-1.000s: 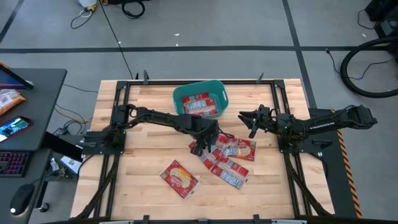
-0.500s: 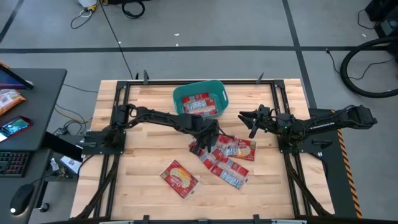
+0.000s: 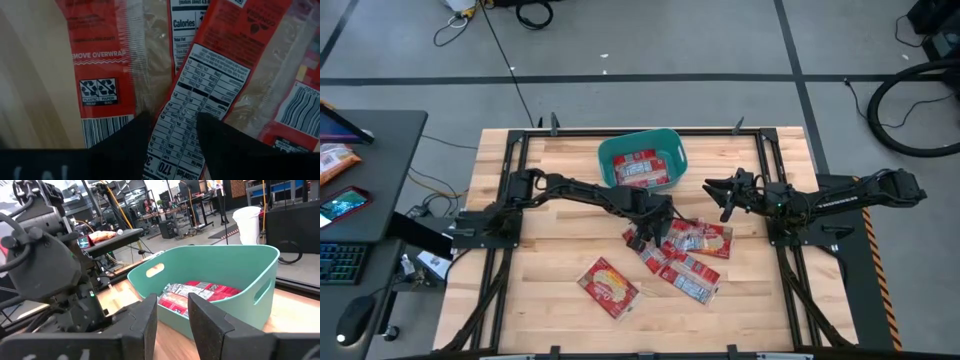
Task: Sort popcorn bags into baskets
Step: Put the red popcorn bag into the blue bin
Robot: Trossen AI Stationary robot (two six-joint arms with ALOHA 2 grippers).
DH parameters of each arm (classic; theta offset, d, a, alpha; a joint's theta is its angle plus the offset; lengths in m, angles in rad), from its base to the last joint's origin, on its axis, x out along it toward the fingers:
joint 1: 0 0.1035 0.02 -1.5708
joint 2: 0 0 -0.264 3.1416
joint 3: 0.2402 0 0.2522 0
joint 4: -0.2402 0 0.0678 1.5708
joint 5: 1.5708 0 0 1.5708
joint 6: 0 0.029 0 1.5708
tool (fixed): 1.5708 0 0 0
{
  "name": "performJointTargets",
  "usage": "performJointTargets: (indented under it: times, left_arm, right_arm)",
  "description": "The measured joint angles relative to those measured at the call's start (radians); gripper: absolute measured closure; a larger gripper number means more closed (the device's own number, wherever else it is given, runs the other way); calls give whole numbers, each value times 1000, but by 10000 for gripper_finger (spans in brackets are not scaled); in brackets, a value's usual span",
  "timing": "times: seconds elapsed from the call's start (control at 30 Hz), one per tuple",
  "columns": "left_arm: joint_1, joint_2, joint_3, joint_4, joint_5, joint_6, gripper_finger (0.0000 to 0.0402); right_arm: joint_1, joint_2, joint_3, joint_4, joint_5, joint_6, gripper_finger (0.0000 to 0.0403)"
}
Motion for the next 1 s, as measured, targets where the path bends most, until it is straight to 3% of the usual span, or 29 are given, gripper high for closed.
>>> performJointTargets:
  times: [0.43, 1.0]
  left_arm:
    - [-18, -13, -4, -62, -57, -32, 390]
    - [-34, -156, 13, -195, -88, -130, 399]
  right_arm:
    - [0, 1, 0, 1, 0, 0, 288]
    - [0, 2, 0, 14, 0, 0, 288]
